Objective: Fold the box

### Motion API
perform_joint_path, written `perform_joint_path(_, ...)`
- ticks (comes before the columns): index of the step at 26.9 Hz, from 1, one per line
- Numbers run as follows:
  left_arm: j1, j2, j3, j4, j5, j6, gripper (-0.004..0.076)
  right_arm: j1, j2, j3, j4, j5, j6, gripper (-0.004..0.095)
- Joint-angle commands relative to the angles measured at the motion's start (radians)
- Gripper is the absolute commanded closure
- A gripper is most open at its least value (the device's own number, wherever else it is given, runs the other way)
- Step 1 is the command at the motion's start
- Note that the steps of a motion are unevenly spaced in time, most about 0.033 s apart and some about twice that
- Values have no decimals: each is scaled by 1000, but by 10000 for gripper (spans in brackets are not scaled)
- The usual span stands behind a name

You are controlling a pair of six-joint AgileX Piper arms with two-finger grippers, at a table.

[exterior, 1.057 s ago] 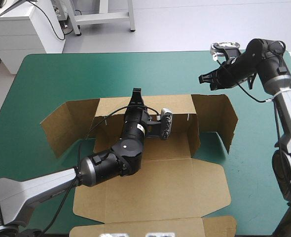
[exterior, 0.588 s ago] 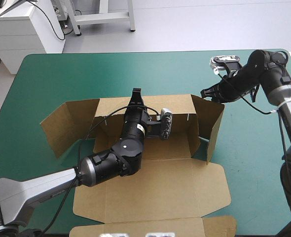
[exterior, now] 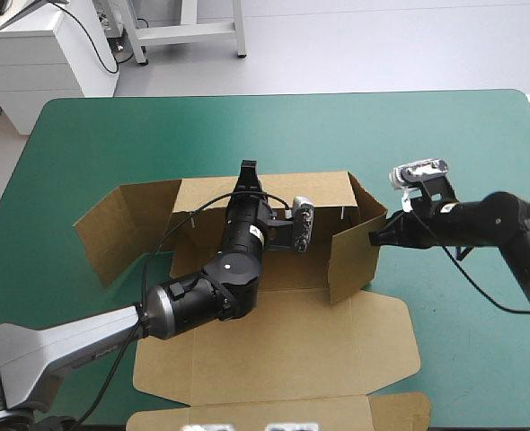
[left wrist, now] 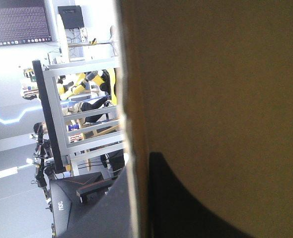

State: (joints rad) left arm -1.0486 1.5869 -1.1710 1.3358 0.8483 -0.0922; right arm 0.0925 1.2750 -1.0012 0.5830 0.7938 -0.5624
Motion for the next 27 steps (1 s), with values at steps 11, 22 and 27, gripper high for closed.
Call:
perform_joint_path(11,-6,-36,-22,40,10,0,731,-12,-106,127,88,-59,-344,370)
perform_joint_path(22,-6,-36,-22,40,14,0,731,-12,-80,103,-47,-11,-229,202)
perform_joint_path(27,-6,-36,-22,40,14,0,731,-12,-65,48,-109,-58,-229,256)
